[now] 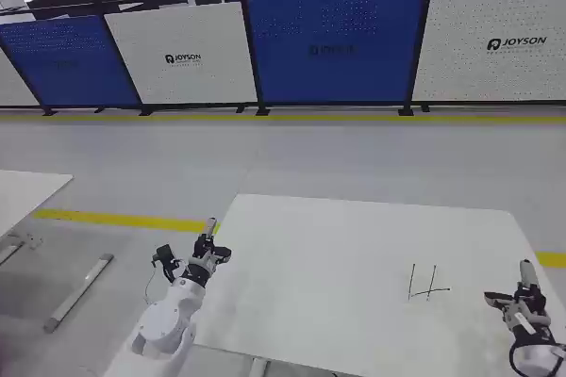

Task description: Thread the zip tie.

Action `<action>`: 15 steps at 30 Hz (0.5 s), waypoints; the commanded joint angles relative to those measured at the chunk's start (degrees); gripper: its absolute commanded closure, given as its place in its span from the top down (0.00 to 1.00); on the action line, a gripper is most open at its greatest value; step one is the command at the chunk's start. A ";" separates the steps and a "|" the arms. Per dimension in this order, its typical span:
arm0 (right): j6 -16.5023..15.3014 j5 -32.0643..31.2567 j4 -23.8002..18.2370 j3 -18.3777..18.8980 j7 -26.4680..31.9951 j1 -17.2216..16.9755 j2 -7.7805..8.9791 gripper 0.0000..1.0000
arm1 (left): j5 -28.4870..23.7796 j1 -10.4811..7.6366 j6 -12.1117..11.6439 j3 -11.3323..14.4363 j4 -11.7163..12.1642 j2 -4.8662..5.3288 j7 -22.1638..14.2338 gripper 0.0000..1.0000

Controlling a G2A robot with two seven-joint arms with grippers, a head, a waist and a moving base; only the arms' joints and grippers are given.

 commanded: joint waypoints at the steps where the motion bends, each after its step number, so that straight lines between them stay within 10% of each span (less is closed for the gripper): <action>1: 0.00 0.00 0.00 0.00 0.00 0.00 0.00 1.00 | 0.00 0.00 0.00 0.00 0.00 0.00 0.00 0.78; 2: 0.00 0.00 0.00 0.00 0.00 0.00 0.00 0.78 | 0.00 0.00 0.00 0.00 0.00 0.00 0.00 0.78; 3: 0.00 0.00 0.00 0.00 0.00 0.00 0.00 1.00 | 0.00 0.00 0.00 0.00 0.00 0.00 0.00 0.78; 4: 0.00 0.00 0.00 0.00 0.00 0.00 0.00 1.00 | 0.00 0.00 0.00 0.00 0.00 0.00 0.00 1.00; 5: 0.00 0.00 0.00 0.00 0.00 0.00 0.00 1.00 | 0.00 0.00 0.00 0.00 0.00 0.00 0.00 0.78; 6: 0.00 0.00 0.00 0.00 0.00 0.00 0.00 0.78 | 0.00 0.00 0.00 0.00 0.00 0.00 0.00 0.78; 7: -0.30 -0.41 -0.36 0.15 0.29 0.18 0.03 1.00 | 0.00 0.00 0.00 0.00 0.00 0.00 0.00 1.00; 15: -0.80 -1.24 0.92 5.83 17.59 1.93 1.21 1.00 | 0.00 0.00 0.00 0.00 0.00 0.00 0.00 1.00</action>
